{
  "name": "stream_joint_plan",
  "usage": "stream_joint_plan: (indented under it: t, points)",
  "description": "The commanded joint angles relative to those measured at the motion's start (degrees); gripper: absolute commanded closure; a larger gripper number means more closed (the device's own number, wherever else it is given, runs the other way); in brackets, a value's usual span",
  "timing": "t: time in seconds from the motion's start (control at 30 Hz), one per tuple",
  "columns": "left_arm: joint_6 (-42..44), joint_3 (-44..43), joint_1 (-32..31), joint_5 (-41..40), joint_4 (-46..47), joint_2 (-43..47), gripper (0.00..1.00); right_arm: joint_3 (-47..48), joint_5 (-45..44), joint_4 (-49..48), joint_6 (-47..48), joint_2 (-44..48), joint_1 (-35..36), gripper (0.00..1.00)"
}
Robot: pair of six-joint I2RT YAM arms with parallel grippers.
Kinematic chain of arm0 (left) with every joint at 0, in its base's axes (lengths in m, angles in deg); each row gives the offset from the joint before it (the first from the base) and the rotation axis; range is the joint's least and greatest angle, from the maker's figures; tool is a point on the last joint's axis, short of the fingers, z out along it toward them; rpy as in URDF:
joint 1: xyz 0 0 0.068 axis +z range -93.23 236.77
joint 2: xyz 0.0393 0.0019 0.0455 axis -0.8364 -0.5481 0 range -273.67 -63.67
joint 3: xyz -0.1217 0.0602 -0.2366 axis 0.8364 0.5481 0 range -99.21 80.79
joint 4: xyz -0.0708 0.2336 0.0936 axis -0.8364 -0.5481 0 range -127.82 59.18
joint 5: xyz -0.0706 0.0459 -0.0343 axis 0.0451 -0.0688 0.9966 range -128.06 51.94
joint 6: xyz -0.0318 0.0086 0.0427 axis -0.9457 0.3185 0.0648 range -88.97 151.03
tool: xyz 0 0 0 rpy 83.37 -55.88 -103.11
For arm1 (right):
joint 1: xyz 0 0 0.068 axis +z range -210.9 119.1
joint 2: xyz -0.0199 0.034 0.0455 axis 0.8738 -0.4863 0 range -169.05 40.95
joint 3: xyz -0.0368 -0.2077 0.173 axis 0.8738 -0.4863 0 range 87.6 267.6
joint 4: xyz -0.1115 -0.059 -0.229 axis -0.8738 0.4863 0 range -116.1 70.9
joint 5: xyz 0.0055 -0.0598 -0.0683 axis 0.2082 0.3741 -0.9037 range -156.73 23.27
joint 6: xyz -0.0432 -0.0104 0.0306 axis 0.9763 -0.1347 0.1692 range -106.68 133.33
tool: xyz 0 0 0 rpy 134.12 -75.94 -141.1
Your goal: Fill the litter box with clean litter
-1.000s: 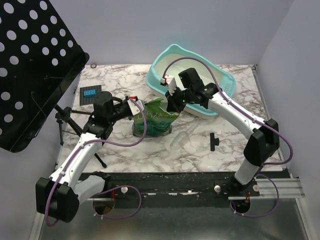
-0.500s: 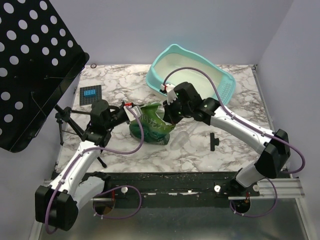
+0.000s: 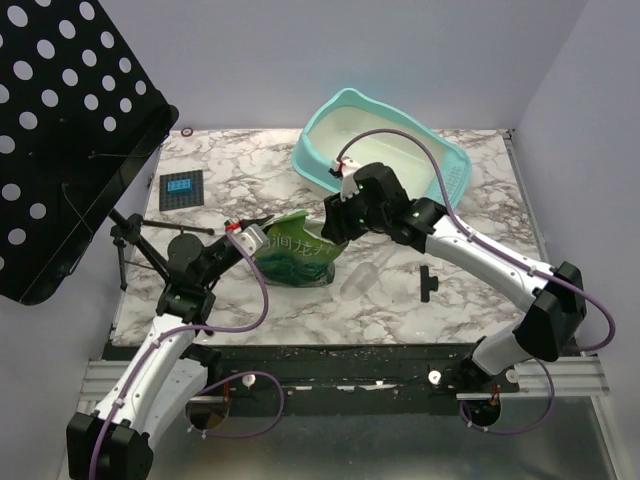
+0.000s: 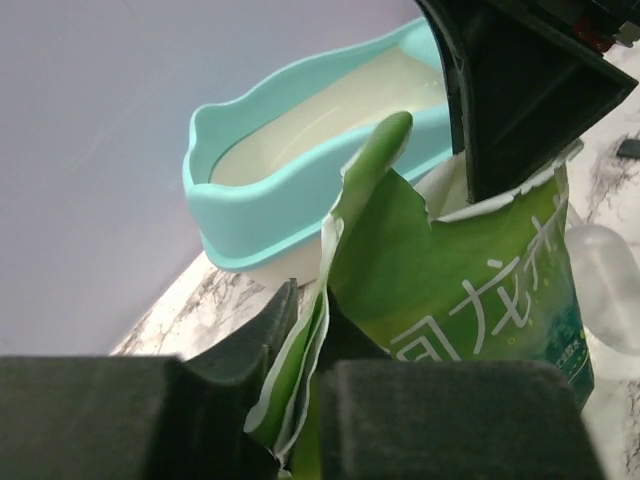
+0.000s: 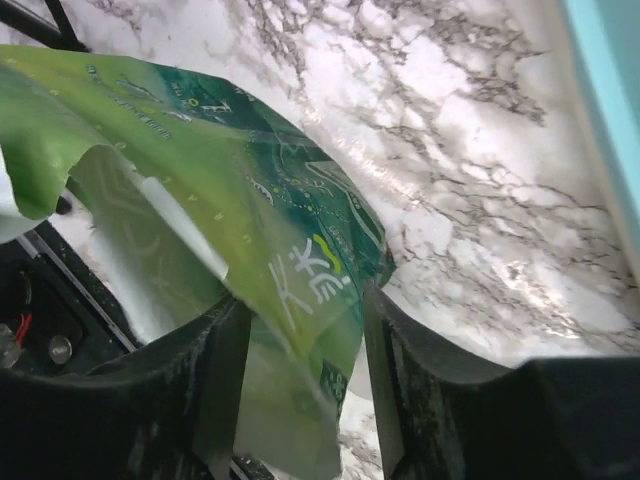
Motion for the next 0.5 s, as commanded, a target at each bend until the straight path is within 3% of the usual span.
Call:
stream_joint_plan:
  t: [0.0, 0.03, 0.07, 0.1, 0.23, 0.47]
  points:
    - [-5.4, -3.6, 0.7, -2.6, 3.2, 4.0, 0.7, 0.5, -6.0, 0.2, 2.0, 5.9, -0.3, 0.39]
    - [-5.9, -4.5, 0.6, -2.7, 2.4, 4.1, 0.61, 0.6, -7.1, 0.7, 2.1, 6.8, -0.6, 0.36]
    - [-6.6, -5.4, 0.5, -2.8, 1.1, 4.1, 0.44, 0.5, -9.4, 0.9, 2.5, 8.0, -0.7, 0.32]
    - [-6.9, -6.2, 0.3, -2.6, -0.7, 4.1, 0.02, 0.2, -10.9, 1.1, 2.6, 9.3, -0.9, 0.3]
    - [-9.2, -7.9, -0.6, -4.4, -4.2, 4.9, 0.01, -1.0, -14.2, 2.8, 2.8, 13.6, -1.0, 0.28]
    - [-24.9, -13.0, -1.5, -13.4, -14.3, 7.1, 0.01, -9.3, -22.5, 4.9, -3.5, 18.0, -1.7, 0.25]
